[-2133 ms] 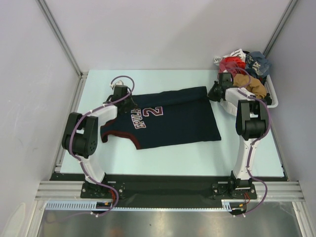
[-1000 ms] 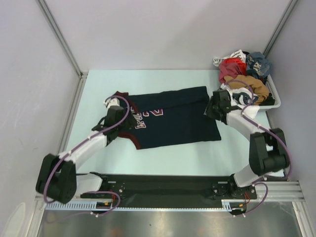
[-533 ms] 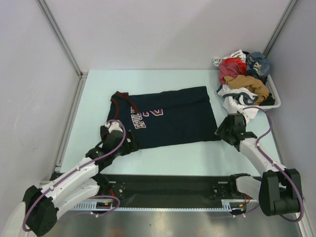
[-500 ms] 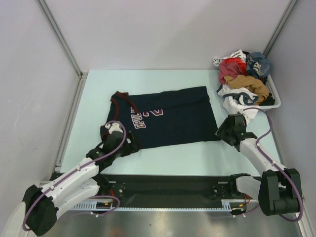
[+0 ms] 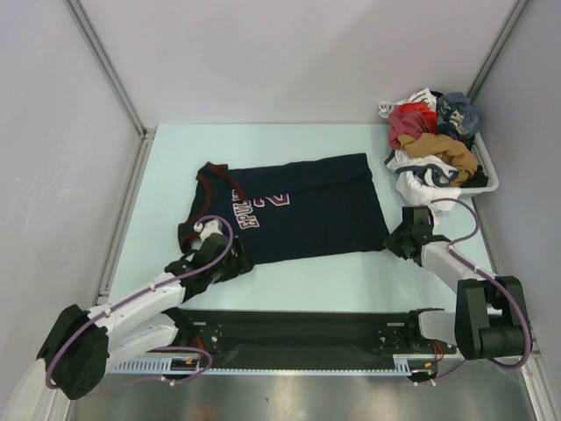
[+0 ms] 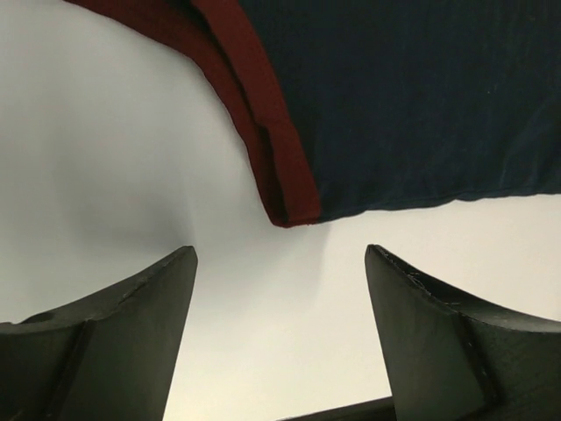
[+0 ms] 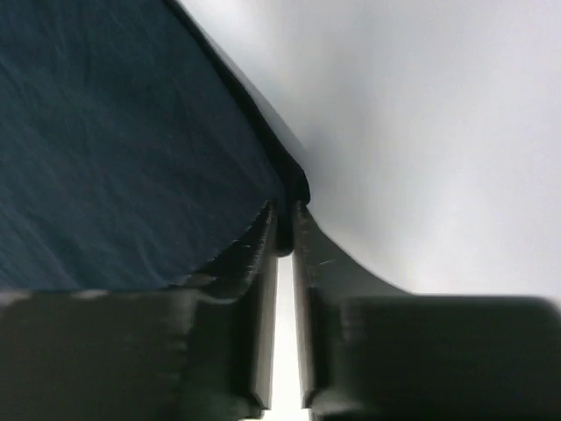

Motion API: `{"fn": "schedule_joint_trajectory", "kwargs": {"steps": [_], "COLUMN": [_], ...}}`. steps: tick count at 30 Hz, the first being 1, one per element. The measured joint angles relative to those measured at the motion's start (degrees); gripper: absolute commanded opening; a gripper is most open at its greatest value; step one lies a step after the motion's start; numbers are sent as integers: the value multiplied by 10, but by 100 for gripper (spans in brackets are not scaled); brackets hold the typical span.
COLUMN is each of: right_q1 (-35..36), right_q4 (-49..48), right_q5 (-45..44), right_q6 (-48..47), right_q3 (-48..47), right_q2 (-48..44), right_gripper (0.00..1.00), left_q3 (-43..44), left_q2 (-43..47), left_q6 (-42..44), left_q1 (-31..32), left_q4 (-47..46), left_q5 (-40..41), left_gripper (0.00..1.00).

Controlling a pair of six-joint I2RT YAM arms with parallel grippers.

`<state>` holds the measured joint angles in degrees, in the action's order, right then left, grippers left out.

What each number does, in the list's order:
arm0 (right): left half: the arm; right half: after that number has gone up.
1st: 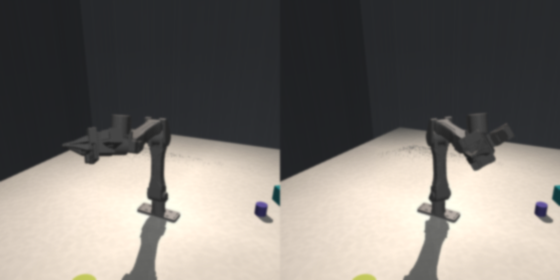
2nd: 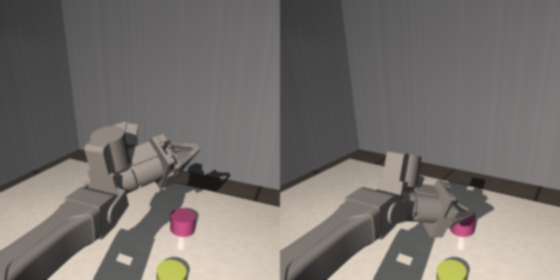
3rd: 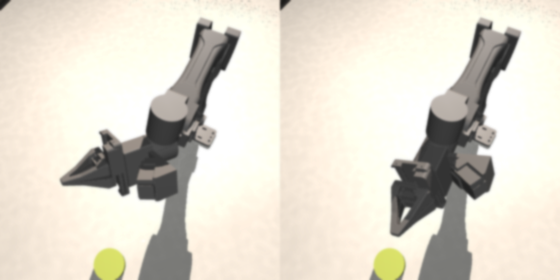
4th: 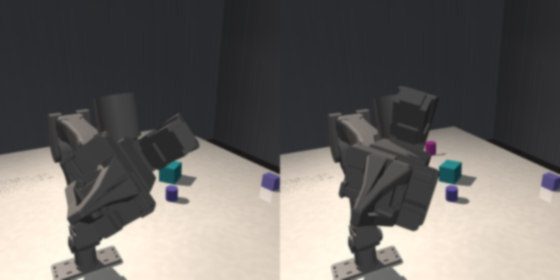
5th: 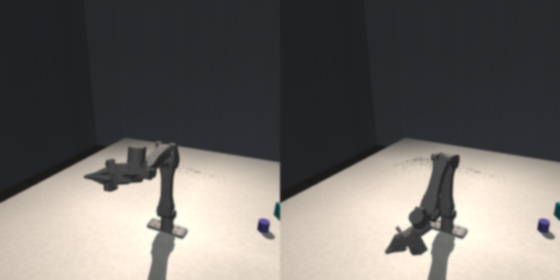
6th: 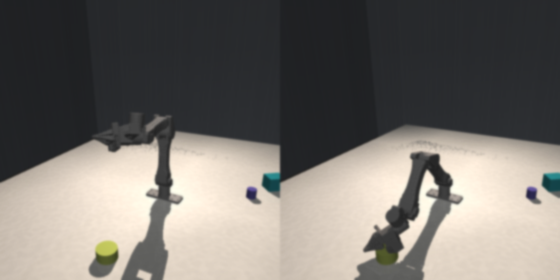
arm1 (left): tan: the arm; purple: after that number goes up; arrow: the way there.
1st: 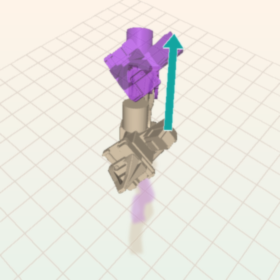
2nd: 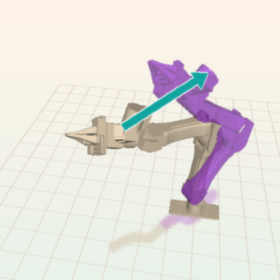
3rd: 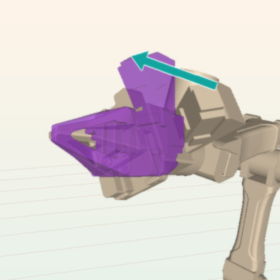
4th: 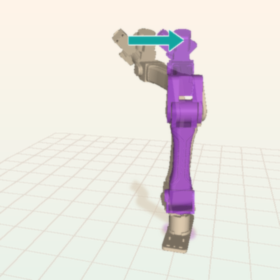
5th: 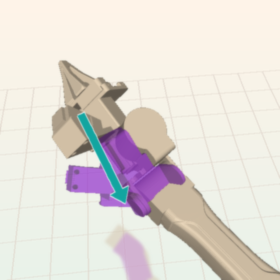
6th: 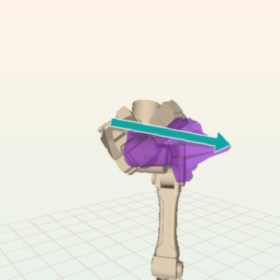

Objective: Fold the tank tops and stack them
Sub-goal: Fold the tank top

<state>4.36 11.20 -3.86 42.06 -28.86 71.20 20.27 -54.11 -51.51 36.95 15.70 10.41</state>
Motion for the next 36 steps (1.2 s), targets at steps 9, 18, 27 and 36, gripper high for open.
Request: {"fn": "schedule_joint_trajectory", "kwargs": {"steps": [9,18,27,36], "right_q1": [20,87,93,98], "right_q4": [37,70,150,223], "right_q5": [-37,-74,-105,-105], "right_q6": [5,22,64,94], "right_q3": [10,41,44,55], "right_q2": [-90,-157,-203,-275], "right_gripper": [0,0,0,0], "left_q3": [0,6,-15,-49], "left_q2": [-42,-108,-61,79], "left_q6": [-8,-23,-32,-49], "left_q1": [0,8,27,30], "left_q4": [-45,-101,-71,30], "left_q5": [11,12,14,0], "left_gripper": [66,1,0,0]}}
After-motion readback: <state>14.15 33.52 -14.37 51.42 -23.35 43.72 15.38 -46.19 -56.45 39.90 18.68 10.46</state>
